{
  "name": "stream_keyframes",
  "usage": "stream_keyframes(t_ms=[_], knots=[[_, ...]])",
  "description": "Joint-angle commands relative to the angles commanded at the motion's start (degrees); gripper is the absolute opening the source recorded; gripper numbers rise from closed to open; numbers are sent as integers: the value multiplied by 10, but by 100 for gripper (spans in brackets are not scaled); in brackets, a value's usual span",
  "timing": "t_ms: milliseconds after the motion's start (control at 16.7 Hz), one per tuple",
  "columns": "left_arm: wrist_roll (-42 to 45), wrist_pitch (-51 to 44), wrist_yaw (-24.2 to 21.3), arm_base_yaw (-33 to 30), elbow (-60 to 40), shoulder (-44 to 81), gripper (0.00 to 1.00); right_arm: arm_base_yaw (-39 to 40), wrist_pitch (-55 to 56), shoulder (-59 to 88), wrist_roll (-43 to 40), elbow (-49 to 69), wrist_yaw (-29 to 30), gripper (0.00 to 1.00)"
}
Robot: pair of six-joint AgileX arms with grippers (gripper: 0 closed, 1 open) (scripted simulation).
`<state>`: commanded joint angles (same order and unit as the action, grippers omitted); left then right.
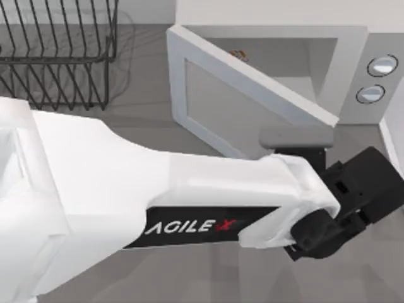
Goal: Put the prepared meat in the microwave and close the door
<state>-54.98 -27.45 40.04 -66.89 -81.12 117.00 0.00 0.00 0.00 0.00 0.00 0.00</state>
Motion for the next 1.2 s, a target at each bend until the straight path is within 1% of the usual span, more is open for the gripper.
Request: stream_keyframes(t_ms=[120,240,600,780,1080,1200], knots=[[-14,-30,4,-12,-61,38,0,0,0,0,0,0,0,100],[-24,-51,8,-21,-97,63,0,0,0,0,0,0,0,100],[-25,-56,7,-19,-110,71,0,0,0,0,0,0,0,100],[5,-45,-6,7,-145,98,0,0,0,0,0,0,0,100],[83,-19,-41,76,-228,160,0,0,0,0,0,0,0,100],[96,-14,-46,88,-241,168,0,0,0,0,0,0,0,100]])
